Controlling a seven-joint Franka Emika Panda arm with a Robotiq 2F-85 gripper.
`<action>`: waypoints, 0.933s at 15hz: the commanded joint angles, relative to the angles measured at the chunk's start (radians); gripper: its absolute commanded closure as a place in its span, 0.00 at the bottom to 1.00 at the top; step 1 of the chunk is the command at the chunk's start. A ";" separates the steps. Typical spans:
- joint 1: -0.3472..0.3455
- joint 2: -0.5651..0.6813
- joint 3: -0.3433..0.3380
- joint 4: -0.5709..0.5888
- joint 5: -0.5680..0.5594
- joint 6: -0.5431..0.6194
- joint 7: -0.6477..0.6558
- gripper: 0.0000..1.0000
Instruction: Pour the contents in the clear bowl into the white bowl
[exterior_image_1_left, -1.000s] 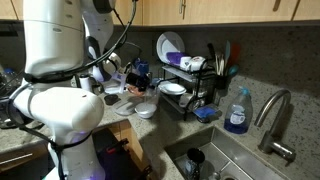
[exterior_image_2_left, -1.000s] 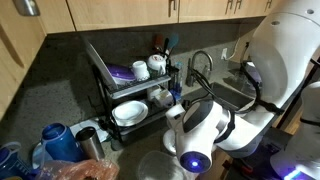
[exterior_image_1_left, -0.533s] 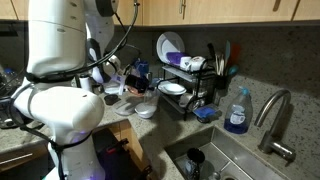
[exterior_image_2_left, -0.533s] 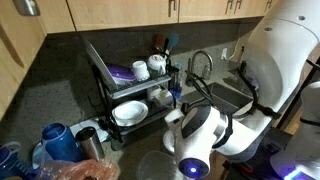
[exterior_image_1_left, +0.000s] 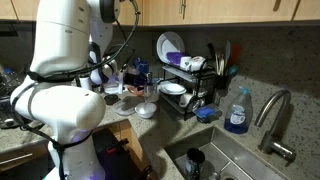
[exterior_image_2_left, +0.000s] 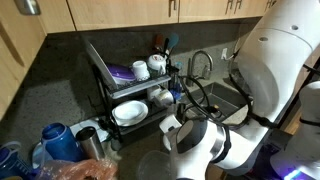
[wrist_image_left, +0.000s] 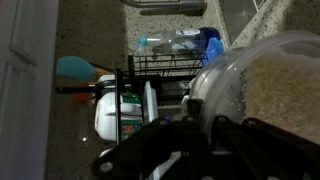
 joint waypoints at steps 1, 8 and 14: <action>0.014 0.037 0.009 0.039 -0.031 -0.070 -0.037 0.99; 0.015 0.075 0.003 0.047 -0.047 -0.092 -0.048 0.99; 0.024 0.111 0.000 0.061 -0.087 -0.133 -0.046 0.99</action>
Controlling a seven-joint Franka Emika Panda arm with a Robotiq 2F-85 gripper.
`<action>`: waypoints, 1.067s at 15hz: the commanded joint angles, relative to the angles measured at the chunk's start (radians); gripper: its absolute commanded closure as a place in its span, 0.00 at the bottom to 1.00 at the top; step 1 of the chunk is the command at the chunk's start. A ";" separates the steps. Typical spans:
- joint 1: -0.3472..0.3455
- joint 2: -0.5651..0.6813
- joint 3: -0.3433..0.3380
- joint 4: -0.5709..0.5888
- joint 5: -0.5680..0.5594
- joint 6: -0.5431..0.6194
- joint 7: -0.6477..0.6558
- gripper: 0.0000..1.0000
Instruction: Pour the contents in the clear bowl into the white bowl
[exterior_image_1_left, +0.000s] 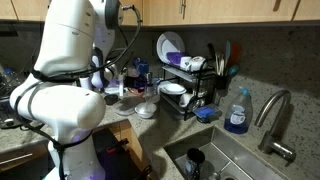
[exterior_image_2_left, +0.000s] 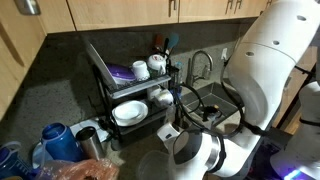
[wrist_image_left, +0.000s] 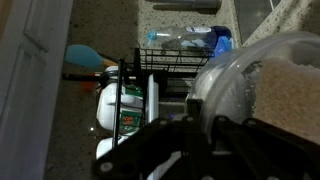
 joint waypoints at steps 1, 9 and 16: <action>0.012 0.030 0.000 0.026 -0.042 -0.059 -0.028 0.99; 0.042 0.103 0.001 0.040 -0.072 -0.092 -0.022 0.99; 0.065 0.124 -0.002 0.040 -0.066 -0.159 -0.014 0.99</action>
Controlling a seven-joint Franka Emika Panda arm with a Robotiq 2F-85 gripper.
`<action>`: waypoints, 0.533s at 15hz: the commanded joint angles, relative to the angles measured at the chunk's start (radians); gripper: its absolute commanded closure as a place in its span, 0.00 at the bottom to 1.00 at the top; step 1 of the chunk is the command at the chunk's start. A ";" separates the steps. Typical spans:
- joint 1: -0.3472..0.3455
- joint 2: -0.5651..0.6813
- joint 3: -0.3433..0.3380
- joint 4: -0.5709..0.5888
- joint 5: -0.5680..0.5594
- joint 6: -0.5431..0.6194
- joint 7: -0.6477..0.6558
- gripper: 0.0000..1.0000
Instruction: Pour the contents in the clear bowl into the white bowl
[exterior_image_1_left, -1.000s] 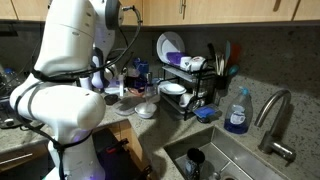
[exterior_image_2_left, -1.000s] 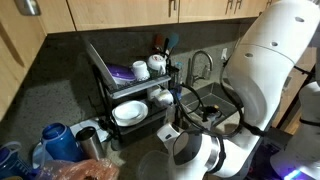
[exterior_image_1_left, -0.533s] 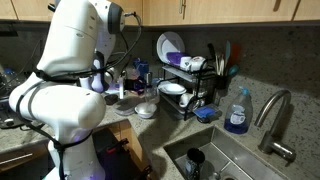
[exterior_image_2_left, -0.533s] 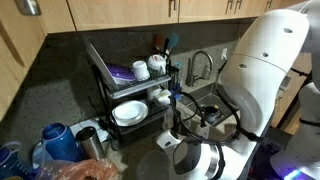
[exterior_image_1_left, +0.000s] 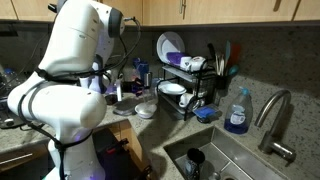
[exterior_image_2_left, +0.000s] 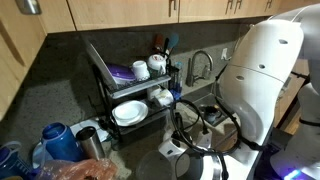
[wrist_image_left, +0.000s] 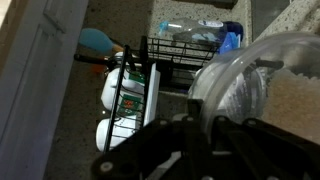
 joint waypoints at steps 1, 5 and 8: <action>0.011 0.005 -0.002 0.012 -0.007 -0.056 -0.014 0.99; 0.011 0.003 0.001 0.012 -0.002 -0.078 -0.012 0.99; 0.018 -0.001 0.004 0.012 -0.003 -0.096 -0.013 0.99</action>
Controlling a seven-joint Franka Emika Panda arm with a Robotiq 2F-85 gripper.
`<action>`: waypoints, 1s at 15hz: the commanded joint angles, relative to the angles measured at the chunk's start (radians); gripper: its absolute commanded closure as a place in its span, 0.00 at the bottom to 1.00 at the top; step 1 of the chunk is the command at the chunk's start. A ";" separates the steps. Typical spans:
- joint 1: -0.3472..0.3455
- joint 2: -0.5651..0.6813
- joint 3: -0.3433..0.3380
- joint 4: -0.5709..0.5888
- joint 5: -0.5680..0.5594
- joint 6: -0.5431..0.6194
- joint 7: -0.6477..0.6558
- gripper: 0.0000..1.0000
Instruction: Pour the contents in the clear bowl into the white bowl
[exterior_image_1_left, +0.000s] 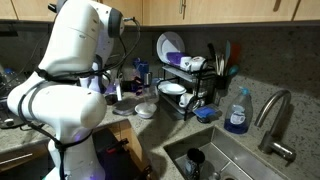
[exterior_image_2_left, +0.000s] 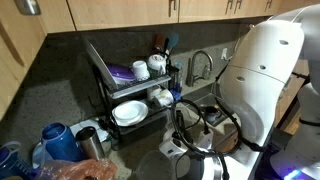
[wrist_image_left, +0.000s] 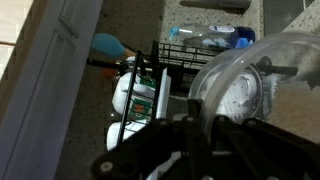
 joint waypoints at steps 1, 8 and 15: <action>0.014 -0.003 0.005 0.012 -0.003 -0.048 -0.013 0.99; 0.031 0.000 0.007 0.017 -0.002 -0.077 -0.019 0.99; 0.050 0.000 0.004 0.013 -0.005 -0.102 -0.032 0.99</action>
